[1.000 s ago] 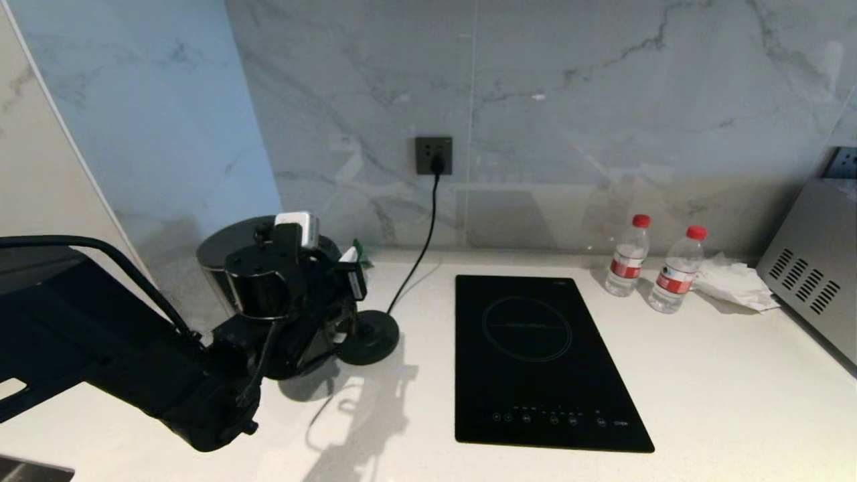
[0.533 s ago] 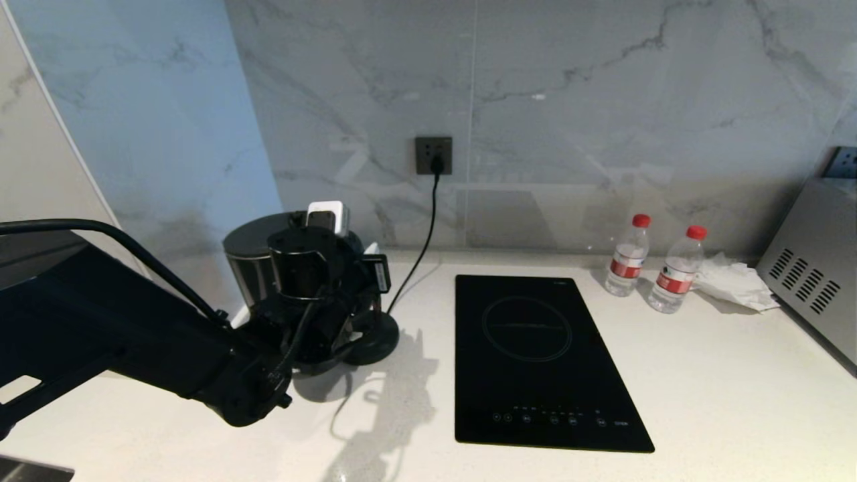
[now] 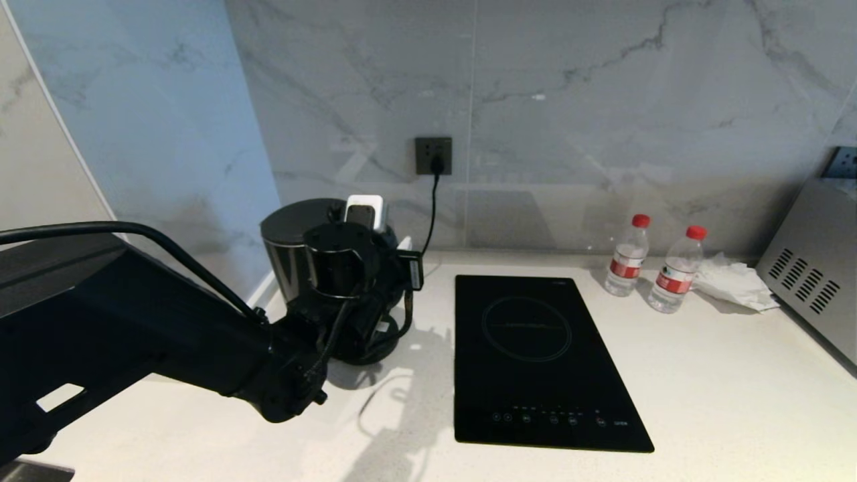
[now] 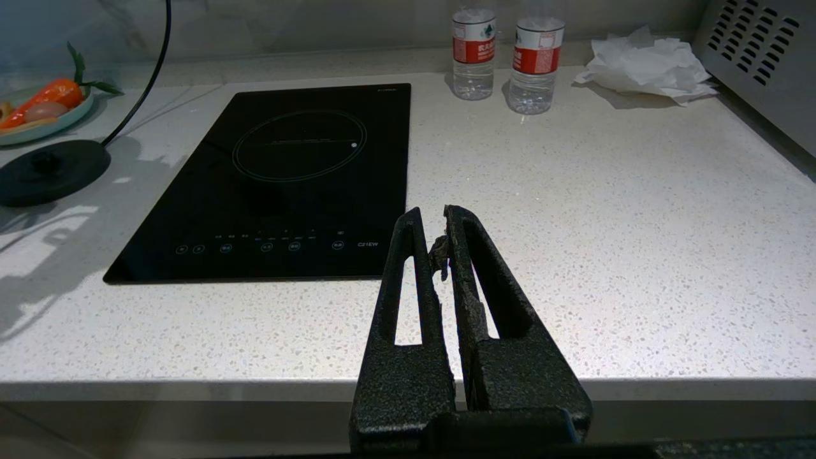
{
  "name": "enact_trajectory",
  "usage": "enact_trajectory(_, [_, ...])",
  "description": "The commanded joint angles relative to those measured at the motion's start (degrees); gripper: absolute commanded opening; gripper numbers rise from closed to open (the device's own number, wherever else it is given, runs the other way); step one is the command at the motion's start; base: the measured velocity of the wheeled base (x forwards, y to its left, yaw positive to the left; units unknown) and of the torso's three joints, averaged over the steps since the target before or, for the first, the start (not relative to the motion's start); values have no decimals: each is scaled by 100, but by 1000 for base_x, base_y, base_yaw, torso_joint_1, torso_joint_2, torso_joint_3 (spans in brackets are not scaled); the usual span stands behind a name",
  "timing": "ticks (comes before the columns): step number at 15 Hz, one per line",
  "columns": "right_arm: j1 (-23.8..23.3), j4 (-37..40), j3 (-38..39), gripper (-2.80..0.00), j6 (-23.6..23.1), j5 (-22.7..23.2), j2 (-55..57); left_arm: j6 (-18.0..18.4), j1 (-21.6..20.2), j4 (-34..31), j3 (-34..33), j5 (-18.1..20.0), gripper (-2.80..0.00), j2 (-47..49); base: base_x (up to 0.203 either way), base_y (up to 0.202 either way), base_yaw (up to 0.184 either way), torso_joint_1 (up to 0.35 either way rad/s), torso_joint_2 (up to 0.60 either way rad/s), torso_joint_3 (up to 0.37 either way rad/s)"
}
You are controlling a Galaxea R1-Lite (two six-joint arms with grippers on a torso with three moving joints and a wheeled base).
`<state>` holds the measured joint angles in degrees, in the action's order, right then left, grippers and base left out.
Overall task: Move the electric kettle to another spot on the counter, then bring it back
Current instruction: Place it on the power base
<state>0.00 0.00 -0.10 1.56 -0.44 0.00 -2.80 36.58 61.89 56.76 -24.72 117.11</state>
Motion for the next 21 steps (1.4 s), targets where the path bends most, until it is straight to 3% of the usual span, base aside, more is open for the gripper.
enact_trajectory(1, [0, 0, 1, -280, 2, 0, 0, -1, 42, 34, 37, -15, -280, 137, 0, 0, 0, 0, 0, 0])
enact_trajectory(8, [0, 0, 1, -280, 2, -7, 0, -1, 86, 34, 37, 11, -280, 137, 0, 0, 0, 0, 0, 0])
enact_trajectory(13, [0, 0, 1, -280, 2, 0, 0, 7, 86, 147, 11, 3, -280, 146, 158, 0, -1, 0, 2, 4])
enact_trajectory(21, [0, 0, 1, -280, 2, 0, 0, -34, 67, 298, 10, -16, -280, 447, 0, 0, 0, 0, 0, 0])
